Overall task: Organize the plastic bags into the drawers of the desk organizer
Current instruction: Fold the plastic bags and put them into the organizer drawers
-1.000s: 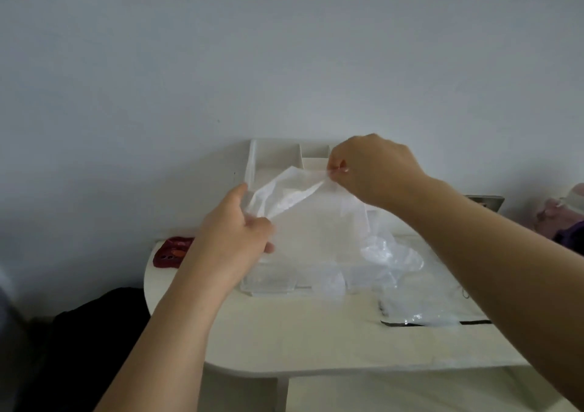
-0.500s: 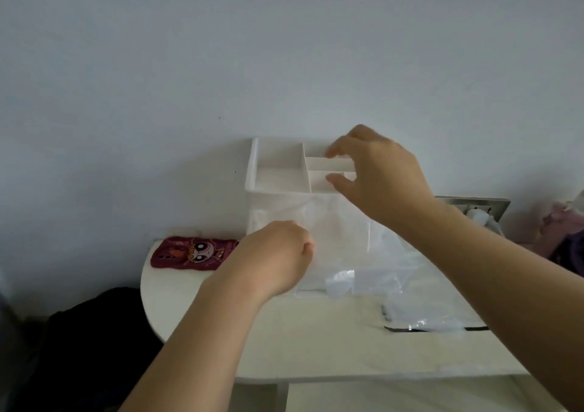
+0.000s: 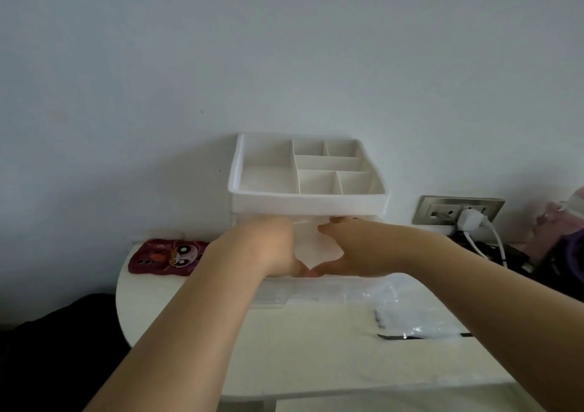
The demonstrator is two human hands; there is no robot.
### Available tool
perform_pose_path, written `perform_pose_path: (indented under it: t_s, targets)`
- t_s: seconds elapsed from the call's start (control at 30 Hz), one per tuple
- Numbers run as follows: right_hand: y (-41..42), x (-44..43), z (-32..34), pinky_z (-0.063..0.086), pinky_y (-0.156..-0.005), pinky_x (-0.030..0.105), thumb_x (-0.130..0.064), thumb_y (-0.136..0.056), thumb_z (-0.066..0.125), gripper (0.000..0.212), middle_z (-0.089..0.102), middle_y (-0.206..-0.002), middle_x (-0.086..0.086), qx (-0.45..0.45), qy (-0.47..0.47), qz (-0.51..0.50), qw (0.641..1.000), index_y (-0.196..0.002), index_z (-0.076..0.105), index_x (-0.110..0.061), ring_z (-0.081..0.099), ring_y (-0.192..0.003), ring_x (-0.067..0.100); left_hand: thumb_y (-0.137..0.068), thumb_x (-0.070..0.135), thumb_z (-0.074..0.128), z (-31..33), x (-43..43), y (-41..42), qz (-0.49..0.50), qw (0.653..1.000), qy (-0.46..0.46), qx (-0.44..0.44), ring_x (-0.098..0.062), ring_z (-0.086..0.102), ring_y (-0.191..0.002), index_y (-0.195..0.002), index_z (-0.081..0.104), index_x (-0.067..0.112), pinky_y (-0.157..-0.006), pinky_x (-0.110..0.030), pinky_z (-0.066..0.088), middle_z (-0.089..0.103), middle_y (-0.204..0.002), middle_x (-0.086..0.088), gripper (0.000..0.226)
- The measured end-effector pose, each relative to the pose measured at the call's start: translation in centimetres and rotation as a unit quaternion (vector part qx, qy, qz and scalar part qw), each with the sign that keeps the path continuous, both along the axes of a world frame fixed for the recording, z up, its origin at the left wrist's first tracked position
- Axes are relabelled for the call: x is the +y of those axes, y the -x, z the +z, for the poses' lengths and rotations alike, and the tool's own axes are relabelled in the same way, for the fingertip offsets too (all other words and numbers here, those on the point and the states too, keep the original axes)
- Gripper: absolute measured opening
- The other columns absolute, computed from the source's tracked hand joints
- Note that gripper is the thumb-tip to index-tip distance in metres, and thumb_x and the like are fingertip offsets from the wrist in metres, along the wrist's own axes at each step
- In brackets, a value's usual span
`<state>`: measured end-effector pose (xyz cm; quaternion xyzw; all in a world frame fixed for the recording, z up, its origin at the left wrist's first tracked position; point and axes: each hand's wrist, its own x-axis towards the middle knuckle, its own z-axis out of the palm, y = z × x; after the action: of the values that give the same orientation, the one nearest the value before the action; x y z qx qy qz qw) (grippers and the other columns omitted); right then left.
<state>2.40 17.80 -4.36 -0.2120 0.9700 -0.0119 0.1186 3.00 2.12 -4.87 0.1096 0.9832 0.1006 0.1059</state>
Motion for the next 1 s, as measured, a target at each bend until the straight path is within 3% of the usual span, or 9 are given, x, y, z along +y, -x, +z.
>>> perform_pose_path:
  t_s: [0.13,0.3,0.43,0.53,0.67,0.83,0.93,1.0]
  targets:
    - [0.6,-0.6,-0.4,0.030,-0.105,0.031,-0.052,-0.086,0.057,0.080,0.027,-0.150,0.008,-0.016,-0.065,-0.001,0.998,-0.146,0.021,-0.013,0.031,-0.135,0.027,-0.081,0.035,0.068,-0.4,0.3,0.5,0.010,1.000,0.015,0.001,-0.021,0.056,-0.098,-0.118,0.057,0.018,-0.076,-0.029,0.045,0.058,-0.113,-0.004,0.042]
    - [-0.2,-0.6,1.3,0.036,-0.103,0.030,-0.048,-0.089,0.055,0.067,0.044,-0.141,0.002,-0.026,-0.087,0.018,0.996,-0.143,0.032,-0.015,0.044,-0.126,0.021,-0.091,0.025,0.057,-0.4,0.8,0.9,0.027,0.996,0.058,-0.069,-0.022,0.044,-0.093,-0.138,0.035,0.006,-0.077,-0.028,0.038,0.041,-0.131,-0.012,0.055]
    - [-1.2,0.0,2.6,0.037,-0.096,0.028,-0.051,-0.091,0.050,0.061,0.046,-0.140,-0.001,0.019,-0.064,0.030,0.997,-0.140,0.039,-0.018,0.047,-0.121,0.018,-0.085,0.047,0.061,0.0,0.6,0.6,-0.009,0.995,0.076,-0.064,-0.025,0.049,-0.107,-0.133,0.045,0.013,-0.088,-0.032,0.042,0.042,-0.131,-0.009,0.061]
    - [-1.0,-0.7,1.5,0.037,-0.089,0.025,-0.050,-0.089,0.054,0.064,0.046,-0.135,0.003,0.009,-0.069,0.029,0.997,-0.140,0.035,-0.018,0.048,-0.111,0.016,-0.089,0.029,0.061,0.0,0.5,0.3,-0.018,0.994,0.086,-0.058,-0.022,0.054,-0.102,-0.125,0.054,0.011,-0.080,-0.027,0.041,0.055,-0.122,-0.007,0.041]
    - [0.0,-0.7,0.1,0.039,-0.102,0.032,-0.045,-0.086,0.061,0.067,0.047,-0.136,0.005,-0.002,-0.065,0.015,0.998,-0.141,0.034,-0.017,0.046,-0.121,0.022,-0.091,0.011,0.054,0.2,0.3,-0.5,-0.043,0.992,0.116,0.007,-0.024,0.058,-0.105,-0.114,0.060,0.008,-0.072,-0.026,0.039,0.060,-0.116,-0.011,0.024]
    - [-1.6,0.8,1.5,0.026,-0.104,0.022,-0.041,-0.086,0.064,0.063,0.040,-0.145,-0.011,0.069,0.026,0.041,0.996,-0.141,0.039,-0.028,0.035,-0.131,0.008,-0.091,0.024,0.061,1.2,-0.5,-1.8,-0.019,0.998,0.056,0.032,-0.027,0.057,-0.111,-0.124,0.058,0.007,-0.091,-0.030,0.045,0.059,-0.124,-0.013,0.037]
    - [-3.8,2.5,3.0,0.038,-0.086,0.005,-0.042,-0.084,0.062,0.036,0.062,-0.117,-0.019,0.129,0.187,0.046,0.973,-0.119,0.060,-0.034,0.054,-0.098,-0.011,-0.094,0.030,0.055,1.6,-0.6,-3.1,-0.006,0.995,-0.027,0.096,-0.022,0.051,-0.120,-0.130,0.053,0.021,-0.098,-0.028,0.038,0.051,-0.135,-0.004,0.037]
    - [-5.3,4.1,2.8,0.044,-0.069,0.003,-0.043,-0.080,0.059,0.015,0.068,-0.084,-0.021,0.166,0.313,0.021,0.935,-0.090,0.067,-0.036,0.060,-0.077,-0.007,-0.094,0.033,0.052,1.1,-0.2,-4.0,-0.013,0.982,-0.091,0.162,-0.015,0.051,-0.120,-0.128,0.054,0.029,-0.100,-0.031,0.040,0.053,-0.134,0.006,0.034]
